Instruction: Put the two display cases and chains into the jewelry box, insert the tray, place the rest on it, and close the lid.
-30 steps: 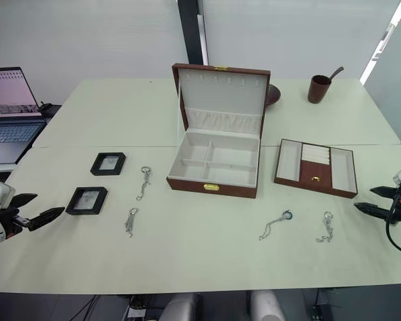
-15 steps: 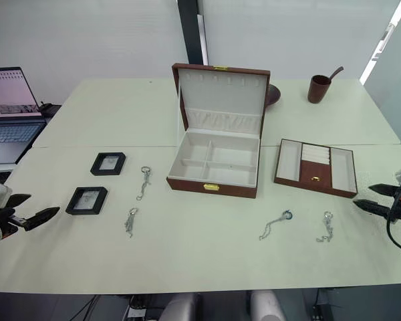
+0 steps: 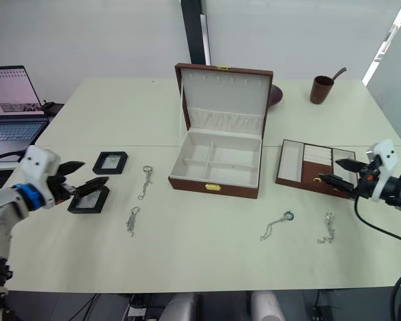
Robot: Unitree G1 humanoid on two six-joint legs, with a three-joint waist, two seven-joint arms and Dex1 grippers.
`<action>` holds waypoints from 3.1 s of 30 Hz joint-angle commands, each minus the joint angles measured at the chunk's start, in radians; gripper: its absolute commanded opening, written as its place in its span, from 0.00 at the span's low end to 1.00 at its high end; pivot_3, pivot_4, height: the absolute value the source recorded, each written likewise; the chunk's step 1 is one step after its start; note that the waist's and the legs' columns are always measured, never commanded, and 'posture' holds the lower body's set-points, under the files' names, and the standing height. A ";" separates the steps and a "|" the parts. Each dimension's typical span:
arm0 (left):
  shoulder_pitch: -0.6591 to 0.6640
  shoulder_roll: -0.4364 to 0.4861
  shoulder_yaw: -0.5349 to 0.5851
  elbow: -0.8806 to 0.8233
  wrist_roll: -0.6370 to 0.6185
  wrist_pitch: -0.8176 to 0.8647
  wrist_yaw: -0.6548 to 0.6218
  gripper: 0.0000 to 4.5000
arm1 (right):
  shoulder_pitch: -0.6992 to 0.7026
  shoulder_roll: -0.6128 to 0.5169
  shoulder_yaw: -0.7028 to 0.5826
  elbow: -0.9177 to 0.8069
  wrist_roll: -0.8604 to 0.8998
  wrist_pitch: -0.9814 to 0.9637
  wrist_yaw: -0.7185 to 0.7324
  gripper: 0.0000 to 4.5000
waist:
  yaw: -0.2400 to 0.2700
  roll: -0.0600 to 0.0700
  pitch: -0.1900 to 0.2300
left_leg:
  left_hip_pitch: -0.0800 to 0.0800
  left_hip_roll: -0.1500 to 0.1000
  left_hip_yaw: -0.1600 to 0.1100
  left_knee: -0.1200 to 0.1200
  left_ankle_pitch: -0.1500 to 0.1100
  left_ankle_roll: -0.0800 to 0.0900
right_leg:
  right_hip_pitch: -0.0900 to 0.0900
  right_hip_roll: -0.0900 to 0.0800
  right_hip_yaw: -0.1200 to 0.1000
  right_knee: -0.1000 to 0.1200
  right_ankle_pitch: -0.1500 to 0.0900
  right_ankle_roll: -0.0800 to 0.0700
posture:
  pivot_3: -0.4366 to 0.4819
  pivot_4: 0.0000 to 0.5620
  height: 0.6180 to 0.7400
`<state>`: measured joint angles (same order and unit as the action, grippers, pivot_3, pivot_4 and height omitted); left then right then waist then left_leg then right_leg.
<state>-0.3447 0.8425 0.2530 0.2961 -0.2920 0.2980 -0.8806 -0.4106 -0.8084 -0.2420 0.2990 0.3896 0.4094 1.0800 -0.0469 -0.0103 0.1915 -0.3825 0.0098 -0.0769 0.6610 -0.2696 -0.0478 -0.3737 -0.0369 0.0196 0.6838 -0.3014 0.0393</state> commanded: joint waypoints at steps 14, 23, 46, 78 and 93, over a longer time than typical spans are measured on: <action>-0.345 -0.255 -0.245 0.292 0.205 -0.131 0.135 0.00 | -0.192 0.224 0.289 0.033 -0.258 -0.103 -0.244 0.04 | 0.003 -0.001 -0.001 | -0.008 -0.005 0.000 0.002 0.000 0.000 | -0.008 0.001 0.000 0.001 0.000 0.000 | 0.48 0.27 1.00; -0.366 -0.333 -0.276 0.287 0.214 -0.138 0.100 0.00 | -0.199 0.296 0.329 -0.032 -0.254 -0.076 -0.227 0.00 | 0.002 -0.001 -0.001 | -0.014 -0.007 -0.001 0.004 0.002 -0.003 | -0.016 0.000 0.000 0.007 0.001 0.000 | 0.48 0.27 1.00; -0.065 -0.255 -0.308 -0.237 0.146 0.126 -0.059 0.00 | -0.118 0.325 0.365 -0.174 -0.215 -0.017 -0.154 0.00 | -0.008 -0.001 -0.001 | -0.012 -0.007 -0.002 0.004 0.003 -0.003 | -0.015 0.000 0.000 0.011 0.000 -0.001 | 0.48 0.27 1.00; -0.022 -0.156 -0.115 -0.205 0.046 0.136 -0.066 0.00 | -0.086 0.208 0.168 -0.150 -0.082 -0.012 -0.075 0.00 | -0.005 -0.001 -0.001 | -0.012 -0.006 -0.002 0.004 0.003 -0.003 | -0.015 0.000 0.000 0.011 0.000 -0.001 | 0.48 0.27 1.00; 0.332 0.200 0.291 0.004 -0.017 0.062 -0.176 0.76 | 0.089 -0.208 -0.053 0.126 -0.023 -0.089 0.201 0.66 | -0.005 -0.001 -0.001 | -0.010 0.000 0.002 0.002 0.002 -0.003 | -0.014 0.000 0.001 0.008 0.000 -0.001 | 0.48 0.27 1.00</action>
<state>-0.0254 1.0087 0.4871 0.2640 -0.3247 0.4086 -1.0453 -0.3276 -0.9867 -0.2571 0.4003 0.3646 0.3539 1.2574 -0.0515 -0.0109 0.1908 -0.3920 0.0102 -0.0749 0.6625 -0.2672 -0.0506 -0.3874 -0.0366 0.0205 0.6920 -0.3016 0.0379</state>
